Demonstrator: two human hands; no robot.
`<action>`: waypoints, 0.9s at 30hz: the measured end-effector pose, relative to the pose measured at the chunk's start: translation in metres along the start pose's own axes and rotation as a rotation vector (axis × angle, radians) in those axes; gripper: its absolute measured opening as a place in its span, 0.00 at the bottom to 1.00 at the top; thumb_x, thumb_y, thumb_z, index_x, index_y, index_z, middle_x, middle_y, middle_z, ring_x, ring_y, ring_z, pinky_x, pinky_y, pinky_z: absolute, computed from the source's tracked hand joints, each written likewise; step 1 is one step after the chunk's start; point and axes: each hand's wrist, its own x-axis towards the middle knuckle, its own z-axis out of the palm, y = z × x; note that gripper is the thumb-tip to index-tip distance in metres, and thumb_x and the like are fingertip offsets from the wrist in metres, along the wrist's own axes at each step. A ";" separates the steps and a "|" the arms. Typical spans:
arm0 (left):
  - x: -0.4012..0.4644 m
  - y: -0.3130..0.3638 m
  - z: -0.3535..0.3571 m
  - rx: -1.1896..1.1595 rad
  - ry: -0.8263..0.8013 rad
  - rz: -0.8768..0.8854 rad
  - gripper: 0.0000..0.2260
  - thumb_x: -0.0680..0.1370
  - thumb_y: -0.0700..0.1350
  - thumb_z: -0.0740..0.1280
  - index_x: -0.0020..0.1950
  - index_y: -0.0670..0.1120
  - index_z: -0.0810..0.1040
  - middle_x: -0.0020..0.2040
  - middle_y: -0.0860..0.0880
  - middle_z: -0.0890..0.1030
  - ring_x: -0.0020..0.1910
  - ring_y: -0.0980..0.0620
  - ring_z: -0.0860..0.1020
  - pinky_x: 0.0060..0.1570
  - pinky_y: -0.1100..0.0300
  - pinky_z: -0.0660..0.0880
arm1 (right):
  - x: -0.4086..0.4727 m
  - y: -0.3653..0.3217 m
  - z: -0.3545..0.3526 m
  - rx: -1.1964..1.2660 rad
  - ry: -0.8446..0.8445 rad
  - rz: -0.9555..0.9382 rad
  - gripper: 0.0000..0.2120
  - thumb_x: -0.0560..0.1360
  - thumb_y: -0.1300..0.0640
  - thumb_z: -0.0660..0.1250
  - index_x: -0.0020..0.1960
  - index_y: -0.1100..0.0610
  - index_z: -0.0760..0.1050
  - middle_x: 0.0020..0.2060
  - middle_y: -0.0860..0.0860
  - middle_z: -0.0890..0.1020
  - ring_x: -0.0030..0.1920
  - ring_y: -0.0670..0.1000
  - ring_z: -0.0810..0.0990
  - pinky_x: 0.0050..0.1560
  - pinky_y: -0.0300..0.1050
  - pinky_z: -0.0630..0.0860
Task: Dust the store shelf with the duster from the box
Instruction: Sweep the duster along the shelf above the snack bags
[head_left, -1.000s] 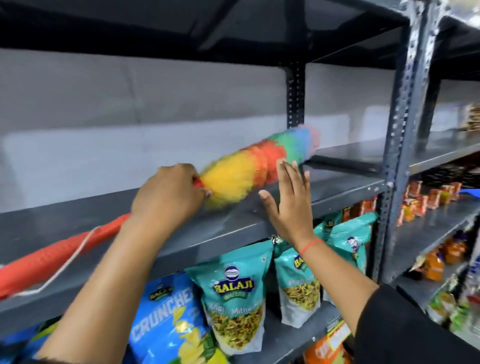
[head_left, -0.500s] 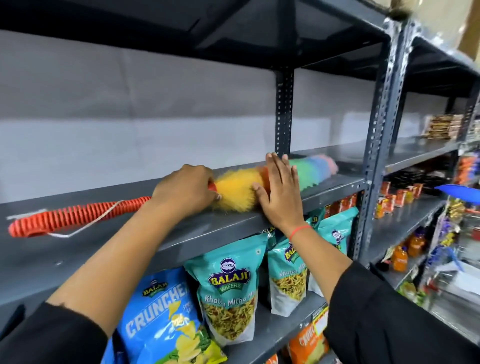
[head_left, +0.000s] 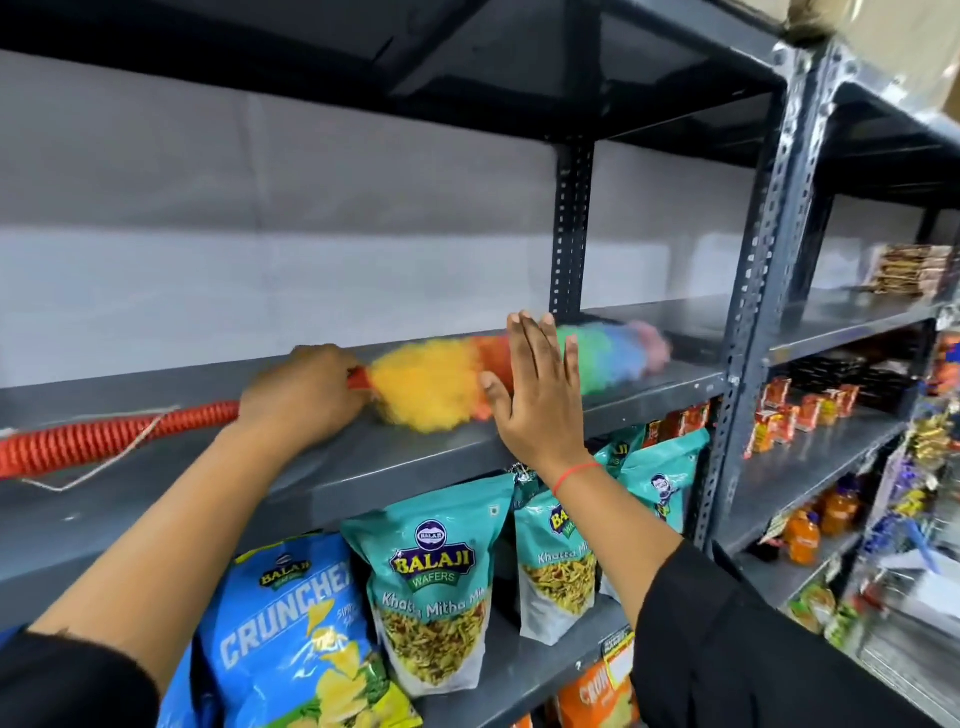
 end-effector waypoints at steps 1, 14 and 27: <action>-0.002 0.000 0.000 0.031 0.046 -0.031 0.12 0.75 0.53 0.64 0.53 0.49 0.79 0.55 0.41 0.80 0.52 0.39 0.78 0.48 0.53 0.74 | 0.000 0.000 0.000 -0.004 0.006 -0.003 0.29 0.76 0.49 0.59 0.70 0.65 0.61 0.69 0.61 0.66 0.71 0.61 0.59 0.70 0.62 0.51; 0.006 -0.004 -0.008 0.330 0.144 0.037 0.13 0.77 0.55 0.61 0.52 0.48 0.78 0.53 0.43 0.80 0.51 0.40 0.78 0.44 0.54 0.72 | 0.001 0.002 0.002 0.024 -0.016 -0.002 0.30 0.77 0.47 0.58 0.71 0.65 0.58 0.71 0.61 0.64 0.72 0.59 0.57 0.71 0.57 0.43; 0.036 0.046 0.014 0.332 0.151 0.074 0.15 0.77 0.52 0.61 0.56 0.44 0.77 0.56 0.39 0.79 0.53 0.37 0.78 0.46 0.53 0.72 | 0.001 0.003 0.003 0.049 0.005 -0.019 0.29 0.76 0.48 0.58 0.70 0.65 0.60 0.68 0.62 0.68 0.71 0.61 0.61 0.71 0.59 0.46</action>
